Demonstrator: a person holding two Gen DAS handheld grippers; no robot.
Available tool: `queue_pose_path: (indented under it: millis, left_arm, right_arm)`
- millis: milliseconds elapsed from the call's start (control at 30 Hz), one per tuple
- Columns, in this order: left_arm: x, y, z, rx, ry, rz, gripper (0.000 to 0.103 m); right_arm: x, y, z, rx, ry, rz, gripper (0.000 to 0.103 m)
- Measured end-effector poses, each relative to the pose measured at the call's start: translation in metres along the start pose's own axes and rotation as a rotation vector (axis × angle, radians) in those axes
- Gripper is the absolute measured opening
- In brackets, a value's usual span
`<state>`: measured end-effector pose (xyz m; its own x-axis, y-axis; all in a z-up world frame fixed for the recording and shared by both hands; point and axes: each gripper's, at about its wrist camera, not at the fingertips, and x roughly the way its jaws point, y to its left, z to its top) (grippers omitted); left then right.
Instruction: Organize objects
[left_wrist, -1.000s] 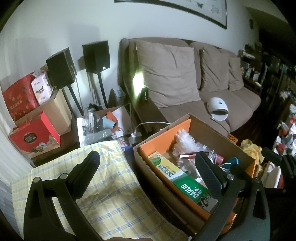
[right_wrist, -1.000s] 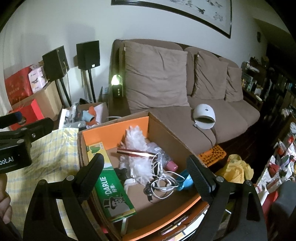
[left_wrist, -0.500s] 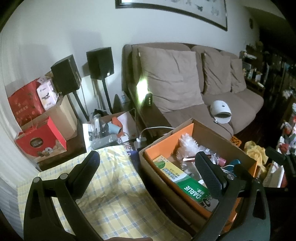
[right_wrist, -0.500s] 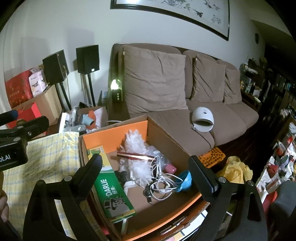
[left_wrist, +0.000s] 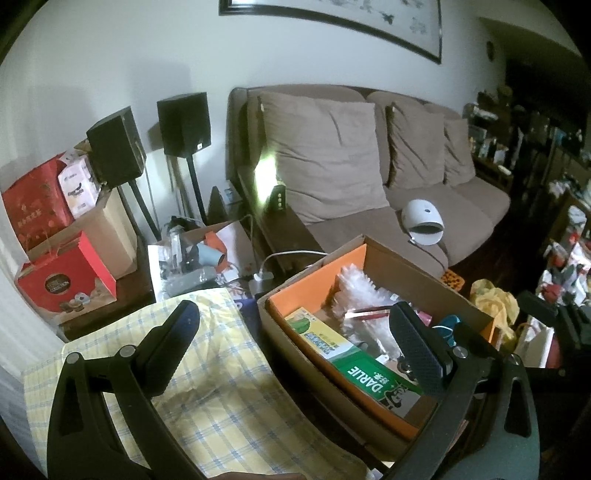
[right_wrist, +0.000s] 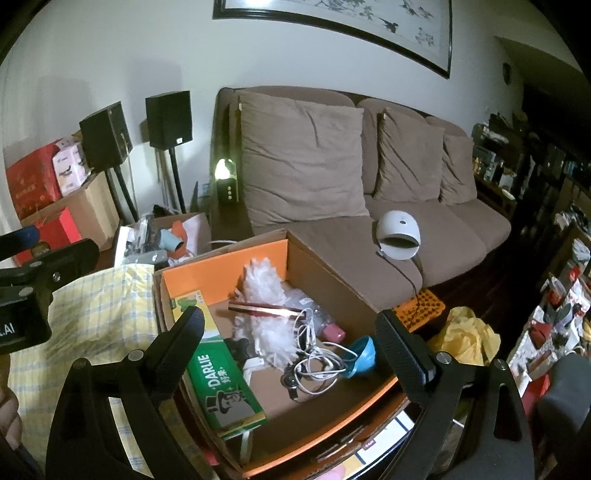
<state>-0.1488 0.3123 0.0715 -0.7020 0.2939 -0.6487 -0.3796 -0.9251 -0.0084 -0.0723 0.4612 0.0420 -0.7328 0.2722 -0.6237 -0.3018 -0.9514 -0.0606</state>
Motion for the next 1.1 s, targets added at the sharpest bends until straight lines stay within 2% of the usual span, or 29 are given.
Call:
queue_pose_path:
  millis: [1100]
  left_arm:
    - [0.0043, -0.0015, -0.0040, -0.006, 0.019, -0.009, 0.103]
  right_arm:
    - [0.0028, 0.0007, -0.0039, -0.003, 0.015, -0.012, 0.096]
